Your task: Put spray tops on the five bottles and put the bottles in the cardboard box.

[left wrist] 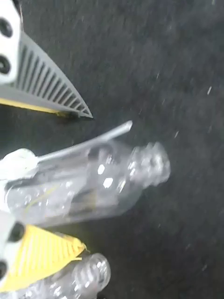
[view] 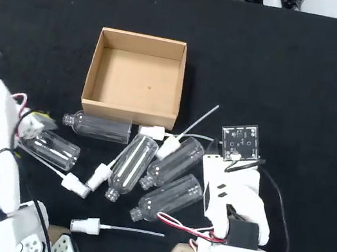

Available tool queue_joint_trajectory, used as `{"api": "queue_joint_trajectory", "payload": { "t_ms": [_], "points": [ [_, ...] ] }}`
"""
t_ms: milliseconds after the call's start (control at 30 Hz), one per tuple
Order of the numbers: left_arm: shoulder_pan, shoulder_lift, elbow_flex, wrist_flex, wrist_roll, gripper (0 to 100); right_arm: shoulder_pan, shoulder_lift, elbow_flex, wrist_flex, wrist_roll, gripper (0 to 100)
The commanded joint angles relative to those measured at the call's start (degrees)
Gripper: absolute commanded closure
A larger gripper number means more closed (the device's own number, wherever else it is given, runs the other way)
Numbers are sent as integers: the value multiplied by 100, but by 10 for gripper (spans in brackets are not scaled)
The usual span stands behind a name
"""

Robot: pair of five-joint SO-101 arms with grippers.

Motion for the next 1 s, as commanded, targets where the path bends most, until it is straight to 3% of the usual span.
{"api": "queue_joint_trajectory", "payload": {
  "t_ms": [0, 333, 567, 800, 900, 967],
  "points": [
    [602, -9, 75, -44, 264, 640, -70, -189, -57, -9, 35, 839],
    [690, -18, 426, -53, 246, 642, -70, -189, -57, -9, 35, 839],
    [699, -18, 365, -88, 237, 810, -70, -189, -57, 0, 35, 839],
    [207, -18, -400, -26, 220, 819, -70, -189, -48, 9, 35, 839],
    [-154, -9, -892, -26, -281, 819, -70, -189, -40, 9, 35, 839],
    [-391, -9, -1112, -26, -1011, 819, -70, -189, -40, 9, 35, 839]
  ]
}}
